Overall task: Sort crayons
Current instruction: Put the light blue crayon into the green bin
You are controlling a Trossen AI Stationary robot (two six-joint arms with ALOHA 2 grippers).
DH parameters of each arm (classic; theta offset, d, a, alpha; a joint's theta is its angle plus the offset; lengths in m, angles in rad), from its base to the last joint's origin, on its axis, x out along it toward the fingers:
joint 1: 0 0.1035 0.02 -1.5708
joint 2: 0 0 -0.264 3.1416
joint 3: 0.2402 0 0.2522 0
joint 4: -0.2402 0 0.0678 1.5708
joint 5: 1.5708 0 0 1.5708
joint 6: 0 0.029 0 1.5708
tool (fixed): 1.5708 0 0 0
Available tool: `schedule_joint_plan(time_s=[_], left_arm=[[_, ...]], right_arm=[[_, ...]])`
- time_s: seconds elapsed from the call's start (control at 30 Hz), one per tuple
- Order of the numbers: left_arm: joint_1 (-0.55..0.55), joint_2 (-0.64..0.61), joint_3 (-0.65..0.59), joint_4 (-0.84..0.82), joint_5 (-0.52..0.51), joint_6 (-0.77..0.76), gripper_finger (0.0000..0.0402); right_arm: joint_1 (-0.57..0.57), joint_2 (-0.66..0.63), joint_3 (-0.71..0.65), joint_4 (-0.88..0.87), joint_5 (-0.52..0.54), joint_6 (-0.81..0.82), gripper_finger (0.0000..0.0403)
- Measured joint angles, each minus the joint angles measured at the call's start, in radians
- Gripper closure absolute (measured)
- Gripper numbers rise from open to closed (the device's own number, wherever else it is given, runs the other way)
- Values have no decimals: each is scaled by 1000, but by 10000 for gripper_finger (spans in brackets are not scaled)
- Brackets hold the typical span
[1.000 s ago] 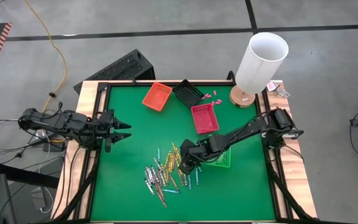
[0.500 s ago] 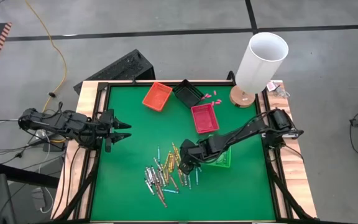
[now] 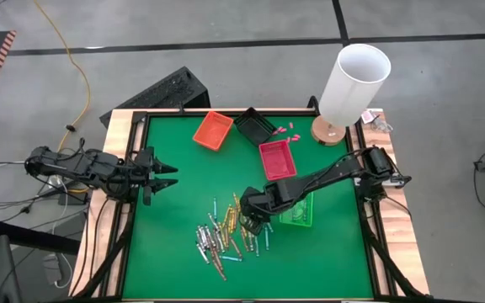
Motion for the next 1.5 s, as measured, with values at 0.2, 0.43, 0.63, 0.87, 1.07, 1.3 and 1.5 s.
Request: schedule_joint_plan(time_s=[0.2, 0.43, 0.63, 0.87, 1.07, 1.3, 1.5], left_arm=[[0, 0, 0, 0, 0, 0, 221], [0, 0, 0, -1, -1, 11, 221], [0, 0, 0, -1, -1, 12, 221], [0, 0, 0, -1, -1, 11, 221], [0, 0, 0, -1, 0, 6, 221], [0, 0, 0, 1, 0, 5, 221], [0, 0, 0, 2, 0, 4, 221]], right_arm=[[-23, -2, 75, -49, 1, 3, 243], [-18, 51, 74, -144, -19, 118, 248], [-18, 154, 154, -211, -70, 138, 267], [0, 197, 252, -257, -27, 111, 282], [2, 213, 250, -282, 24, 130, 282], [9, 256, 250, -255, 0, 124, 282], [7, 273, 250, -269, -3, 116, 282]])
